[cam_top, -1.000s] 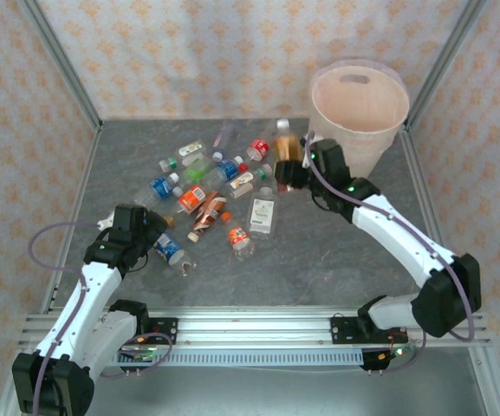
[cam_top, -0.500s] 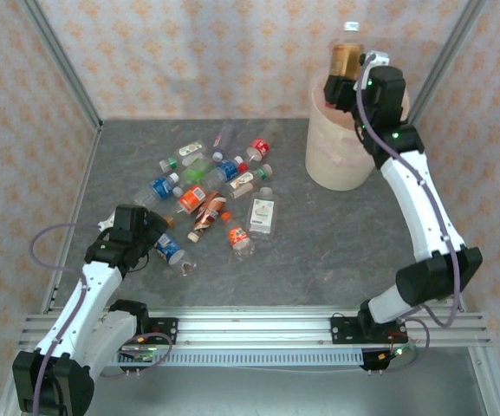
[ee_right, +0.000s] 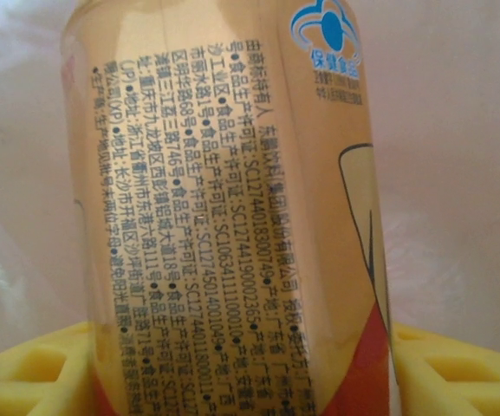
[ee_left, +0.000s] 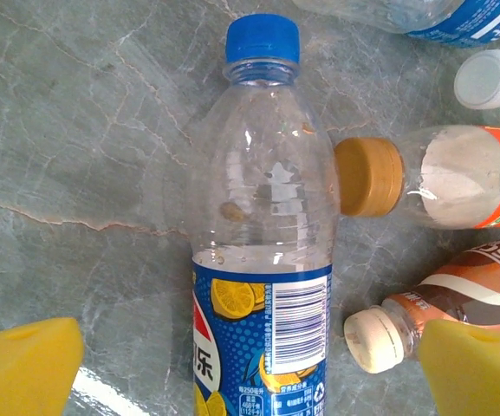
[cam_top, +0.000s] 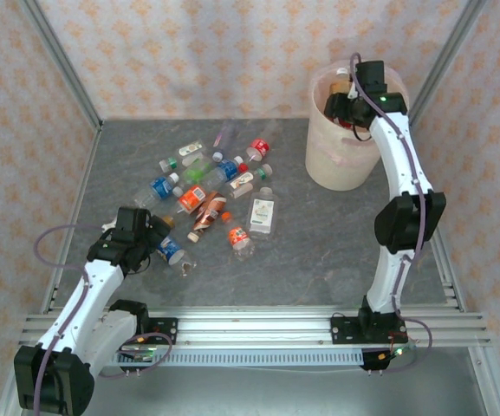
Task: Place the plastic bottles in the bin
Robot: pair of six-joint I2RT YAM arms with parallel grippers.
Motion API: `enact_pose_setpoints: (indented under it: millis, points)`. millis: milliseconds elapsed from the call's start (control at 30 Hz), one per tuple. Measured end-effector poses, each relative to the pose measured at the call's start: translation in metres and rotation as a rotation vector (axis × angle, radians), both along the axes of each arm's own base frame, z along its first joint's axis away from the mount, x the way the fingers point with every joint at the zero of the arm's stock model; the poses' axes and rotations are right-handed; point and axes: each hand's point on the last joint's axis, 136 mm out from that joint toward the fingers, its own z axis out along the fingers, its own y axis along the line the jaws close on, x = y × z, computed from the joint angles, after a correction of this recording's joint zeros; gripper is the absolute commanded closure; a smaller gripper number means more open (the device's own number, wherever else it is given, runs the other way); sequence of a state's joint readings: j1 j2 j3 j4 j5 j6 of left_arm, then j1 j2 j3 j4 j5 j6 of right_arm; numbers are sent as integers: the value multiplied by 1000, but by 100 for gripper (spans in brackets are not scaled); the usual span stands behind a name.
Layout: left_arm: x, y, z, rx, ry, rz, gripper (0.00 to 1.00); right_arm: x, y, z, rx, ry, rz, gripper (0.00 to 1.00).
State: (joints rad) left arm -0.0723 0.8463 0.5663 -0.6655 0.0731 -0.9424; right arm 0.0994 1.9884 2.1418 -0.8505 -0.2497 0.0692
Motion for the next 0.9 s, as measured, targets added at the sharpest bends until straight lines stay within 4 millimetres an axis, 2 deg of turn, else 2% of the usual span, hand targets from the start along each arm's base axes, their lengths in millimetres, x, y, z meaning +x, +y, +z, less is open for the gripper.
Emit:
enact_pose_setpoints:
  millis: [167, 567, 700, 800, 833, 867, 900]
  points:
    - [-1, -2, -1, -10, 4, -7, 0, 5, 12, -12, 45, 31, 34, 30]
    - [-4, -8, -8, -42, 19, -25, 0, 6, 10, -4, 40, 12, 13, 16]
    - [-4, -8, -8, -42, 19, -25, 0, -4, 5, 14, 27, -36, -3, 13]
    - [-4, -8, -8, -40, 19, -25, 0, -19, 2, 38, 19, -91, -16, 11]
    - [-4, -8, -8, -39, 20, -23, 0, -25, 0, 49, 17, -119, -23, 8]
    - [-4, -7, -8, -38, 19, -22, 0, -31, -2, 59, 19, -141, -32, 0]
    - [-5, -7, -8, -36, 22, -17, 0, -38, -3, 69, 20, -166, -40, 1]
